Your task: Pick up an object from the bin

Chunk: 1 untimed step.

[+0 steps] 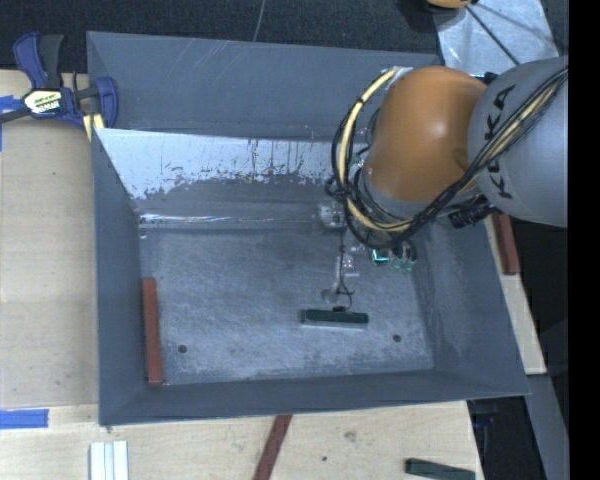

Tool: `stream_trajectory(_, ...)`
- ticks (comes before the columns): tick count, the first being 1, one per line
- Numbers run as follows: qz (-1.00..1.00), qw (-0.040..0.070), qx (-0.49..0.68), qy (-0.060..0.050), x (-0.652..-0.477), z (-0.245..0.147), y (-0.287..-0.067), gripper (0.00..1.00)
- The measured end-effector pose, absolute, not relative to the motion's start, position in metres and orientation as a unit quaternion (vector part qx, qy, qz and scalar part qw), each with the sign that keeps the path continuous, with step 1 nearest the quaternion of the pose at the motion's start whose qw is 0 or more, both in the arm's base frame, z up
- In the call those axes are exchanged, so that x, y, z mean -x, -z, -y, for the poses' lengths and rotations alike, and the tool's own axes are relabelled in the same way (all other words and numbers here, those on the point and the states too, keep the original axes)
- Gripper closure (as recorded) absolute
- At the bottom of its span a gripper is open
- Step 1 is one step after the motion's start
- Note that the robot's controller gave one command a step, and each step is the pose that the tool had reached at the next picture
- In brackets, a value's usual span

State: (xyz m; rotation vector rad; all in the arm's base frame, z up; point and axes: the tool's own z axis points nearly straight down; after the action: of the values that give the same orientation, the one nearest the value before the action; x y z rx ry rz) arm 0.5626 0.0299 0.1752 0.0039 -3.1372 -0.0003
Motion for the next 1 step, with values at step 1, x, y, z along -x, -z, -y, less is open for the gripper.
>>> stream_trajectory(1,1.0,-0.002,-0.001,0.0,-0.5645,-0.0298,-0.1792,0.0)
